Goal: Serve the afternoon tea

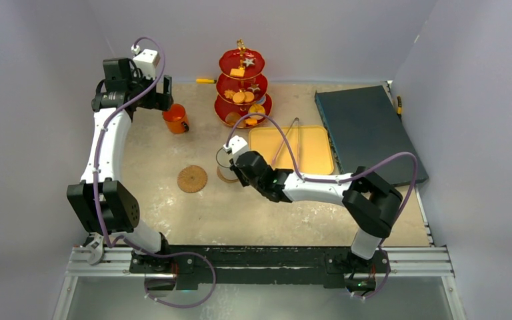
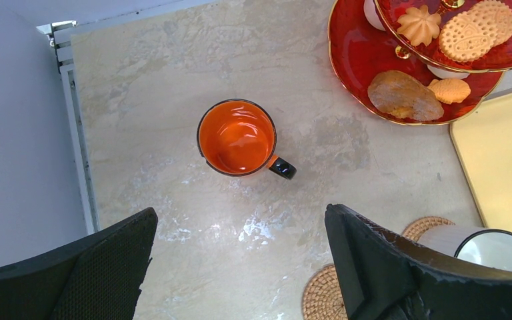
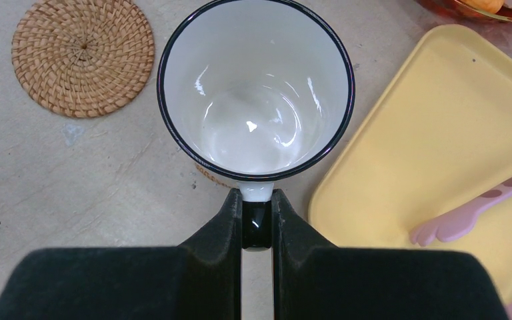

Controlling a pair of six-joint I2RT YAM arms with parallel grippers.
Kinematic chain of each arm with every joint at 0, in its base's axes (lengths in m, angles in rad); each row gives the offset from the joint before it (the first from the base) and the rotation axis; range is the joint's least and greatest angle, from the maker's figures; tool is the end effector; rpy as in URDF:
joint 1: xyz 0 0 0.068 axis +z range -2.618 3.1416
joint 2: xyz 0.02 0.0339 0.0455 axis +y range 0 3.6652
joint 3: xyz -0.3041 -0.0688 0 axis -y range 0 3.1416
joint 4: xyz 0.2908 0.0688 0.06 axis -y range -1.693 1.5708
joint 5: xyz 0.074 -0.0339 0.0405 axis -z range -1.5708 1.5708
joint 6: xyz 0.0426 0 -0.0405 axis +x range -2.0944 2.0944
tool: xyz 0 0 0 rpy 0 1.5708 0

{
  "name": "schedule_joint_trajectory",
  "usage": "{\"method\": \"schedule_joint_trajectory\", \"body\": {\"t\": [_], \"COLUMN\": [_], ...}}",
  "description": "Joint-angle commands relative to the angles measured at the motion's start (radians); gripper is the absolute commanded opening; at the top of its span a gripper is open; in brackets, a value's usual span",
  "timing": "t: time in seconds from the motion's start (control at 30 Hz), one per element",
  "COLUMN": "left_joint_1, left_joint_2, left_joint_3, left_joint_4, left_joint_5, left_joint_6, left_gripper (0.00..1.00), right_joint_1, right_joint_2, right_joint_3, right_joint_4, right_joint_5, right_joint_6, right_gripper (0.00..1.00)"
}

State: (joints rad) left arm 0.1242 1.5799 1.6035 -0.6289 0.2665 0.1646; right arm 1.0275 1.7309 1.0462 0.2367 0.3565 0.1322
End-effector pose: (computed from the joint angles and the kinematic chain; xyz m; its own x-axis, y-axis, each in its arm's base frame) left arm 0.4050 0.0393 0.4189 -0.5414 0.0917 -0.8358 0.1866 0.9823 -0.0131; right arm 0.2373 0.3641 0.2269 -0.3063 -0.2682 -0.9134 -0.6045 0.7960 -0.0310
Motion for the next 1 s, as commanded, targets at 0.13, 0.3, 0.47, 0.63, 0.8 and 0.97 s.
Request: {"method": "schedule_joint_trajectory", "body": {"t": [0.13, 0.3, 0.47, 0.63, 0.8, 0.97], "left_joint_1": [0.009, 0.009, 0.009, 0.009, 0.009, 0.017], "left_joint_2": [-0.022, -0.021, -0.023, -0.019, -0.003, 0.025], "left_joint_3": [0.007, 0.006, 0.0, -0.002, -0.001, 0.016], "left_joint_4": [0.026, 0.026, 0.028, 0.033, 0.037, 0.041], "left_joint_5": [0.019, 0.018, 0.016, 0.015, 0.007, 0.006], "left_joint_6": [-0.014, -0.013, -0.012, -0.014, -0.011, -0.012], "left_gripper": [0.96, 0.96, 0.96, 0.96, 0.97, 0.97], "right_joint_1": [0.013, 0.016, 0.021, 0.028, 0.034, 0.034], "right_joint_2": [-0.066, -0.057, -0.041, -0.045, -0.074, -0.121], "right_joint_3": [0.006, 0.008, 0.003, -0.014, 0.0, 0.111], "right_joint_4": [0.151, 0.162, 0.155, 0.157, 0.15, 0.122], "right_joint_5": [0.024, 0.023, 0.035, 0.052, 0.081, 0.074], "right_joint_6": [0.013, 0.013, 0.017, 0.002, -0.017, -0.058], "right_gripper": [0.0, 0.0, 0.0, 0.43, 0.69, 0.77]}}
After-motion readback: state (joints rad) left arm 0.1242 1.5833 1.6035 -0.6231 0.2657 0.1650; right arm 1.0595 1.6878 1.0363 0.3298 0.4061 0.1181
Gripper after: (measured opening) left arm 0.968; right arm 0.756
